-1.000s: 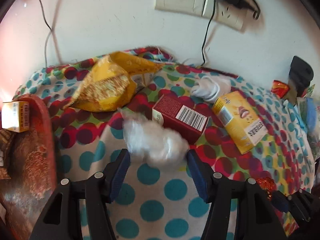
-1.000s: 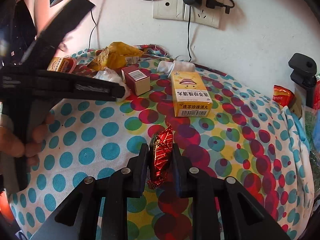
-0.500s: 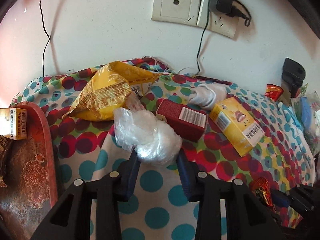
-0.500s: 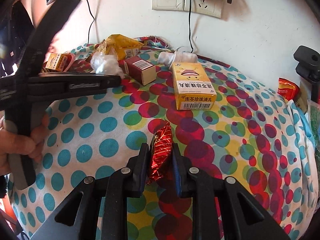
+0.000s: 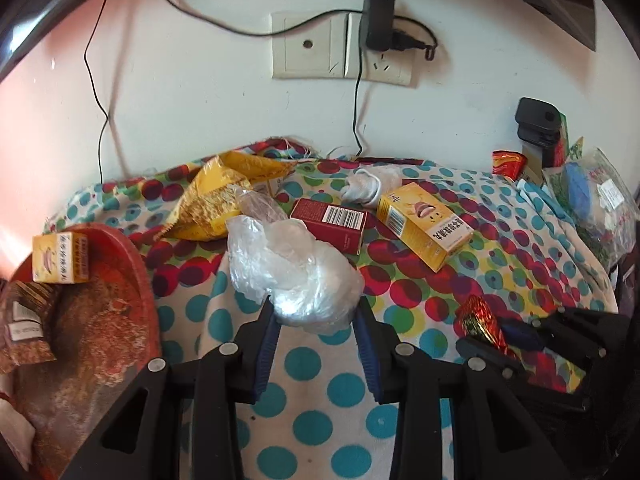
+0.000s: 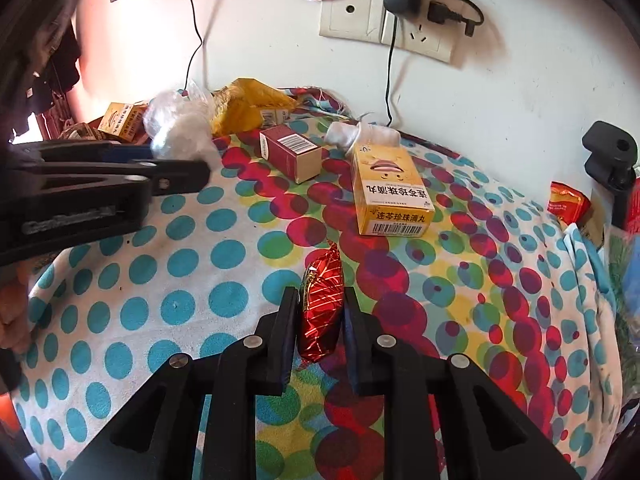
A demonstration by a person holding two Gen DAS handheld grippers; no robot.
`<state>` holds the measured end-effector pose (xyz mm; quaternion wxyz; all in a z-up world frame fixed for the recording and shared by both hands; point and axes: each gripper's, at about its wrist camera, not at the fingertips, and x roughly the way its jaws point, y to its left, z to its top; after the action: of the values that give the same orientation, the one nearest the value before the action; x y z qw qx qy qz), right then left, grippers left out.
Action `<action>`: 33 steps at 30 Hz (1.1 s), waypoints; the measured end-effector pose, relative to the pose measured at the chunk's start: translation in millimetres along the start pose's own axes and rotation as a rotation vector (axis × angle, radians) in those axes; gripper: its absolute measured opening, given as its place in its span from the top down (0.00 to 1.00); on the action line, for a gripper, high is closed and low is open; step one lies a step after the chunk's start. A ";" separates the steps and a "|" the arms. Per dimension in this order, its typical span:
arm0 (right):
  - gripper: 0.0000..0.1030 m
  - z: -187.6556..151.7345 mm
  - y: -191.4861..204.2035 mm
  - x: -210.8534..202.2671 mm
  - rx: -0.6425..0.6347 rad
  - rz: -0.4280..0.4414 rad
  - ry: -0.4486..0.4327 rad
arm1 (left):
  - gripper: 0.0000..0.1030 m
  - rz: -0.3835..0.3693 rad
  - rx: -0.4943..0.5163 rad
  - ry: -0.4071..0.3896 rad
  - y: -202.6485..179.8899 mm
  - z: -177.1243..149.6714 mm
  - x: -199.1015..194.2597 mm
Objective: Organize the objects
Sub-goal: 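Grasp the clear plastic bag with the left tool while the right tool holds the candy bar, then carry the clear plastic bag with the left tool into the red tray and release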
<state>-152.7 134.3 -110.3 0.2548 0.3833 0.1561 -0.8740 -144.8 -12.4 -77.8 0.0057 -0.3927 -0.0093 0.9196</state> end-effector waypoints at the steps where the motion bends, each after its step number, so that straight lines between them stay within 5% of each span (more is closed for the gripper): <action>1: 0.81 0.5 -0.1 0.5 0.001 -0.001 0.003 | 0.64 0.011 0.010 -0.006 1.0 -0.6 -4.8; 33: 0.80 2.1 3.6 8.2 -0.027 -0.033 0.046 | 0.64 0.194 -0.099 0.000 131.0 -29.4 -79.1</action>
<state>-156.6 127.7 -115.3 0.2420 0.3970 0.1800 -0.8668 -69.3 -144.4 -43.8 -0.1028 -0.3917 -0.0168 0.9142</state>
